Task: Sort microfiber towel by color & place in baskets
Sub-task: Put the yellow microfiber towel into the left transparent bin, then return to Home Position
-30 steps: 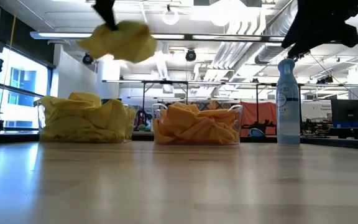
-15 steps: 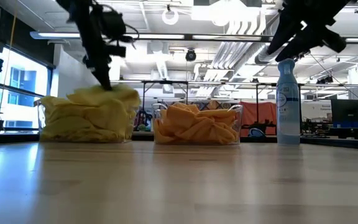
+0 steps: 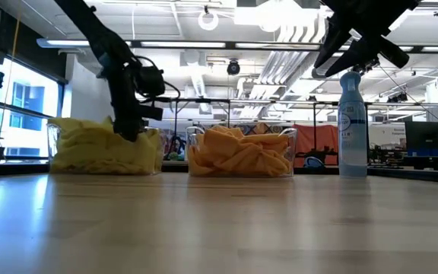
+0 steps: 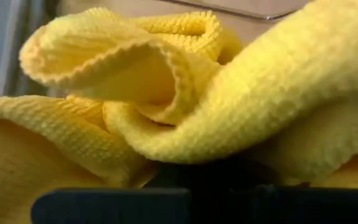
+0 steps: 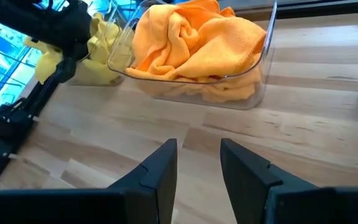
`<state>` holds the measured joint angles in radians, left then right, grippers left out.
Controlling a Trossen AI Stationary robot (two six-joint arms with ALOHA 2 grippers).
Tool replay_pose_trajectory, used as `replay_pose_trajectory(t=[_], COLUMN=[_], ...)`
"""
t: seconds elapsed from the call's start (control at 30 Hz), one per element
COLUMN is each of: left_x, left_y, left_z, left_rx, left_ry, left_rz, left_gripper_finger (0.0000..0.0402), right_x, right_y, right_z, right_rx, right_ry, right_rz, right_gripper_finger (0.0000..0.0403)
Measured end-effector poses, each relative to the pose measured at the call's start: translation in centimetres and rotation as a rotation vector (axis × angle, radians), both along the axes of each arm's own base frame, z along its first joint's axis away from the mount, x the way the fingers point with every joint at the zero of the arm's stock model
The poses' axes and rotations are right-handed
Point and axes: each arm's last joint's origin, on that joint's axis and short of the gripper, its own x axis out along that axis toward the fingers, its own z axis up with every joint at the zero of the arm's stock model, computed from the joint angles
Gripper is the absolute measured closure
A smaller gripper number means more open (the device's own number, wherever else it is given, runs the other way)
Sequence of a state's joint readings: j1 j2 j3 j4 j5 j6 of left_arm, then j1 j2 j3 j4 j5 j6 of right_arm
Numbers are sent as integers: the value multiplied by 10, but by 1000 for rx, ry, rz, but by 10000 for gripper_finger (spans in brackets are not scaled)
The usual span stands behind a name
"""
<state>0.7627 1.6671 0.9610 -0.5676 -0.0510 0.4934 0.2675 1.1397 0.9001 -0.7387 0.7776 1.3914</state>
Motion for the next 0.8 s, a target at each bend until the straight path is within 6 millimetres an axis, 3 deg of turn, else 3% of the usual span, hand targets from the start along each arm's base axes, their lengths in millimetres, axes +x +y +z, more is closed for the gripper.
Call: replay_pose_trajectory(t=[0.23, 0.63, 0.8], left_x=[-3, -17, -24], left_y=[0, -14, -29], left_z=[15, 64, 86], left_rx=[71, 177, 199], left_ry=[-52, -180, -243], left_rz=[97, 147, 166], left_gripper_finger=[377, 240, 218], right_x=[1, 1, 0], right_y=[-4, -6, -6], right_z=[0, 0, -1], right_rx=[2, 0, -5], right_ry=[-2, 3, 32], right_rz=[-18, -25, 1], right_gripper_finger=[286, 286, 286])
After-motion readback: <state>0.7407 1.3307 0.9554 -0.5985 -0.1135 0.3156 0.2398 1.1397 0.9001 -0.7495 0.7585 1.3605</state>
